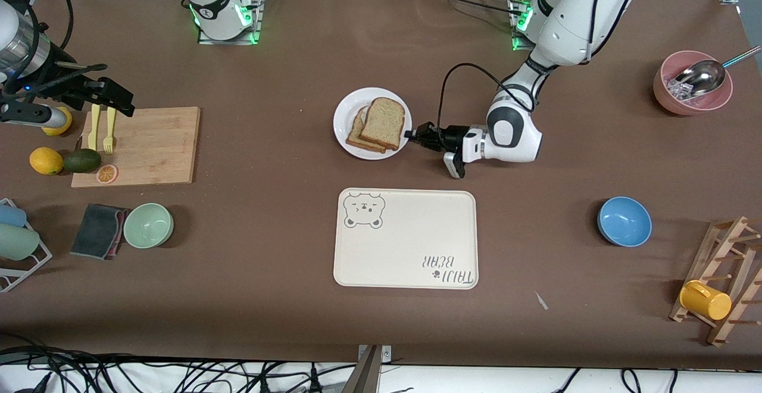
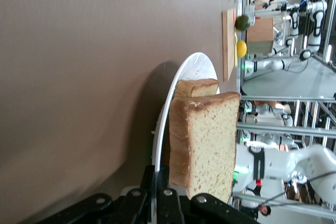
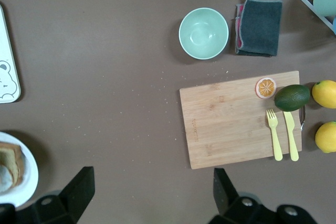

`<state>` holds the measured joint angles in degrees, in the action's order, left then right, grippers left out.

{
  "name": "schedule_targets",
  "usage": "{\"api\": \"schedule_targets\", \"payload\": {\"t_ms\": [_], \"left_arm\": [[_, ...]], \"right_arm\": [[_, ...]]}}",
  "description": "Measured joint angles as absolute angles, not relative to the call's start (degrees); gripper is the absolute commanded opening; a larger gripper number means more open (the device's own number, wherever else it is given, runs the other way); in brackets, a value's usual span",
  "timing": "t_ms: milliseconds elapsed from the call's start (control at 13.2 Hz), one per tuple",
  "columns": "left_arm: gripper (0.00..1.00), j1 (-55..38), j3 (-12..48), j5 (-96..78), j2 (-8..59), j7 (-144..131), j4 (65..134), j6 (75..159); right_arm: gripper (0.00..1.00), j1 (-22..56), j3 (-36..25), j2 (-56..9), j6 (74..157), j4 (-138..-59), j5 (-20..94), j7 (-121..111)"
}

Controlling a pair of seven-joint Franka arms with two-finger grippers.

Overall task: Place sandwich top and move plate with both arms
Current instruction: 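Slide the plate with the left gripper onto the bear tray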

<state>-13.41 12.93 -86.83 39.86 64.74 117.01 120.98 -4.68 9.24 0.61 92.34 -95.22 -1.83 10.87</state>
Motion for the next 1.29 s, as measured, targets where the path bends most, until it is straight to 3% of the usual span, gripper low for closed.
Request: {"api": "schedule_targets", "payload": {"t_ms": [606,1287], "left_arm": [[0.0,-10.7,11.1,-80.9,40.3,47.2,99.2,121.2],[0.0,-10.3,5.8,-70.4,53.4,35.3,79.7,121.5]], "right_arm": [[1.0,-4.7,9.2,0.6,92.3,-95.2,-1.8,10.9],[1.0,-4.7,9.2,0.6,92.3,-95.1,-1.8,10.9]]}}
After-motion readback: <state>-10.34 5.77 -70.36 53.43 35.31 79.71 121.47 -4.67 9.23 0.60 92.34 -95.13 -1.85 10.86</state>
